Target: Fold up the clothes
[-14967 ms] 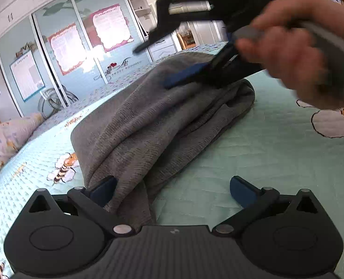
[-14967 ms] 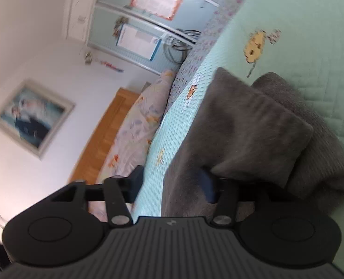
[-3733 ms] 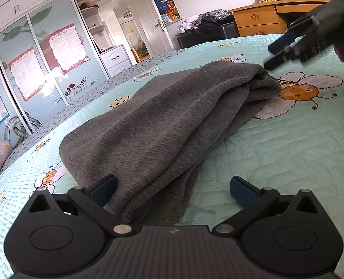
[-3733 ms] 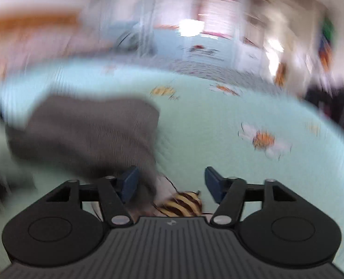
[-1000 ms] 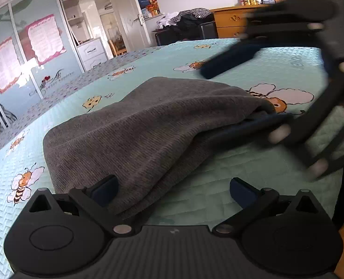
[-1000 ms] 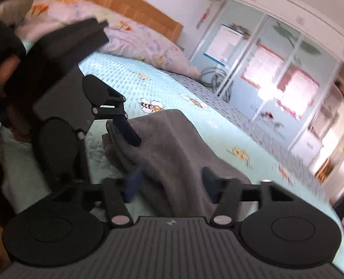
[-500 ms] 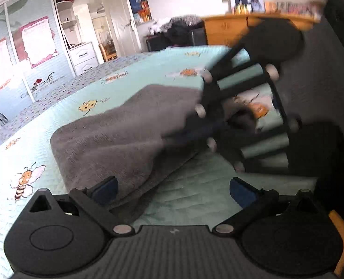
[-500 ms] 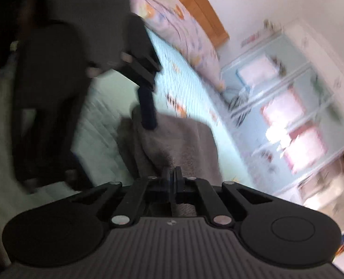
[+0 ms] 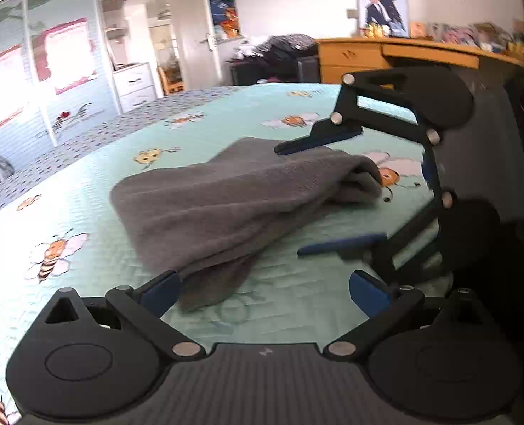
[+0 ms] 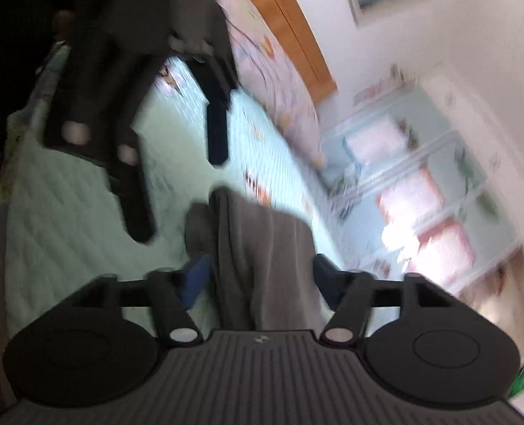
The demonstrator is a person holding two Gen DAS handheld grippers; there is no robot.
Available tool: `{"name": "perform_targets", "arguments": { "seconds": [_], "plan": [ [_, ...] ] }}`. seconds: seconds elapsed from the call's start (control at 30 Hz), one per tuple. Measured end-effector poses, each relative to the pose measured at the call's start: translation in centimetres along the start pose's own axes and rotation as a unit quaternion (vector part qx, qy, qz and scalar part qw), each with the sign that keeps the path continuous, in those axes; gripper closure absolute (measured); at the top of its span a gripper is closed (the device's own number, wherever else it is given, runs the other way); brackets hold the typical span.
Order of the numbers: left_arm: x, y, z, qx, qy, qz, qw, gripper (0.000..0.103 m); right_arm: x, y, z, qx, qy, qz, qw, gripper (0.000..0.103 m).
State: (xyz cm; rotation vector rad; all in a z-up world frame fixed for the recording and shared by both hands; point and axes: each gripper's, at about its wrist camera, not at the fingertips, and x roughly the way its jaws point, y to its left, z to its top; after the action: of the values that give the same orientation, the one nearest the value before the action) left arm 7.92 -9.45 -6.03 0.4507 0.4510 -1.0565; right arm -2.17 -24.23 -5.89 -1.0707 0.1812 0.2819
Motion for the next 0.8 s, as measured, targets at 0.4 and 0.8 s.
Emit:
{"name": "perform_targets", "arguments": {
  "seconds": [0.4, 0.8],
  "plan": [
    [-2.3, 1.6, -1.2, -0.037, -0.003, 0.034, 0.9987, 0.001, 8.2, -1.4, 0.6, 0.059, 0.04, 0.059, 0.996, 0.093],
    [-2.4, 2.9, -0.5, -0.057, -0.027, 0.03, 0.9976, 0.001, 5.0, -1.6, 0.5, 0.147, -0.008, 0.092, 0.985, 0.062]
  ]
}}
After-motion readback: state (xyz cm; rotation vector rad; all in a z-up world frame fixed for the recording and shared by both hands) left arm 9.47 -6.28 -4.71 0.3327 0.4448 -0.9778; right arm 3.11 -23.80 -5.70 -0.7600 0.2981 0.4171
